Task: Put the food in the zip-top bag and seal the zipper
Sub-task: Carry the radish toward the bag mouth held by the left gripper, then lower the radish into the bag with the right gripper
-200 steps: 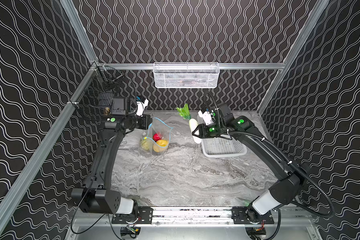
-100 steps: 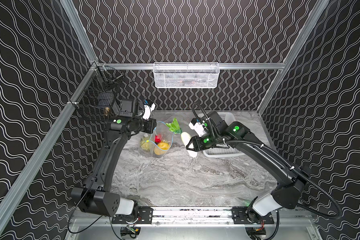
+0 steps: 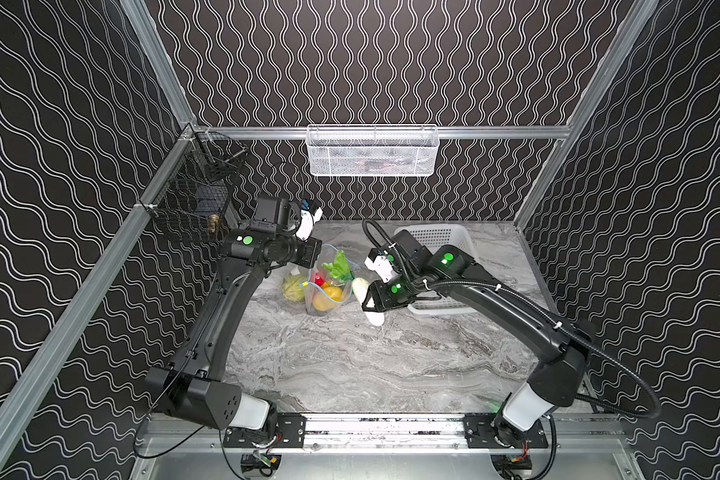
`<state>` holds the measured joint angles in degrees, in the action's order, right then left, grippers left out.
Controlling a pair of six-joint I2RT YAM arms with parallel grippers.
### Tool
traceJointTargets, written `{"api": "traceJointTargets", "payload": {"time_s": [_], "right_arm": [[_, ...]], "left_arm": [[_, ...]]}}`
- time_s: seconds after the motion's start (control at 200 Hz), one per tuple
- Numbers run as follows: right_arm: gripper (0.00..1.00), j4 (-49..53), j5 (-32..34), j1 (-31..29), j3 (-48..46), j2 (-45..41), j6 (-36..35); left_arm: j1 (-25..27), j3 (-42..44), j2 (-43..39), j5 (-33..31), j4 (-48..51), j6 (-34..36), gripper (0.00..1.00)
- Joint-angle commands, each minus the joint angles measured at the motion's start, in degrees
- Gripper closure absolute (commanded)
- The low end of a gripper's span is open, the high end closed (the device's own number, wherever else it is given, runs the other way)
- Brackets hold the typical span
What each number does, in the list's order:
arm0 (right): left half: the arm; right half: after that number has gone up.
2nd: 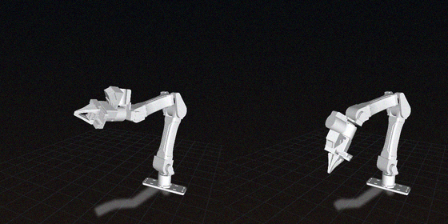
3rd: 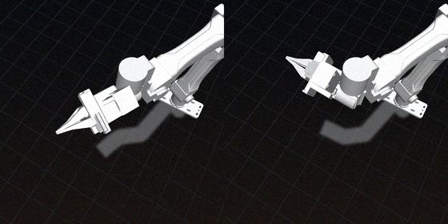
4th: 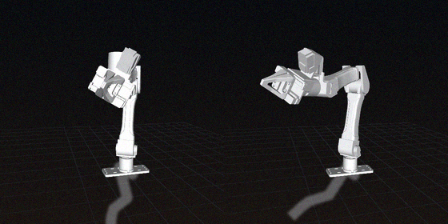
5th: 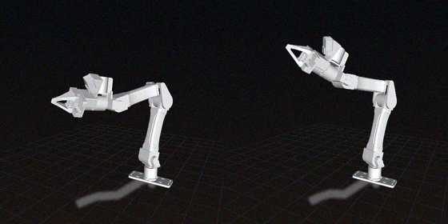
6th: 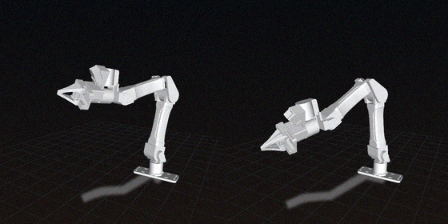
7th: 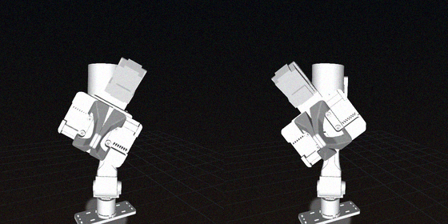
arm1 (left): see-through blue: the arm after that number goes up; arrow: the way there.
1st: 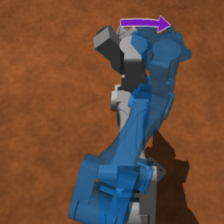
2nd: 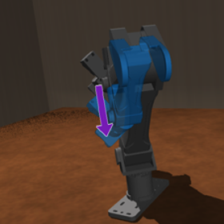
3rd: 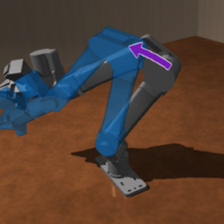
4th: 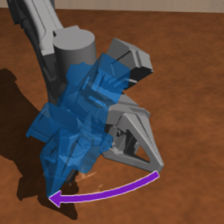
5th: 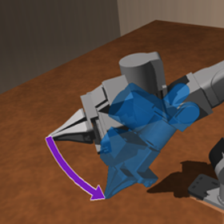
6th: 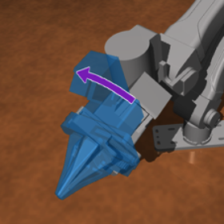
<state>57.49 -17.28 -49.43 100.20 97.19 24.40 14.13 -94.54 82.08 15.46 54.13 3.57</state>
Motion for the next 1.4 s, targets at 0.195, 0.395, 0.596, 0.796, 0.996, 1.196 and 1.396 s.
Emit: {"api": "traceJointTargets", "payload": {"time_s": [0.195,0.395,0.596,0.796,0.996,1.196,1.396], "right_arm": [[1.0,-1.83,-3.19,-0.23,3.23,5.34,1.52],[1.0,-0.53,-2.67,-0.14,9.63,10.05,1.78],[1.0,-5.37,-4.1,0.8,10.68,12.04,5.28],[1.0,-14.53,-4.69,2.32,7.79,12.33,10.78],[1.0,-29.65,-3.97,2.69,-0.03,9.95,17.87],[1.0,-38.5,-1.63,2.63,-2.11,11.18,22.24],[1.0,-43.46,4.12,2.24,-2.36,13.05,23.42]], "left_arm": [[0.81,5.16,-4.02,2.96,-0.43,0.38,1.0],[2.01,6.04,-4.8,2.66,0.2,1.17,1.0],[2.91,5.96,-4.21,3.74,0.27,0.58,1.0],[3.55,5.38,-2.91,5.64,0.47,-0.56,1.0],[3.93,4.3,-2.09,4.97,0.65,-1.63,1.0],[3.92,3.97,-1.83,5.89,1.0,-3.04,1.0],[2.39,4.56,-2.65,8.25,-0.09,-5.22,1.0]]}}
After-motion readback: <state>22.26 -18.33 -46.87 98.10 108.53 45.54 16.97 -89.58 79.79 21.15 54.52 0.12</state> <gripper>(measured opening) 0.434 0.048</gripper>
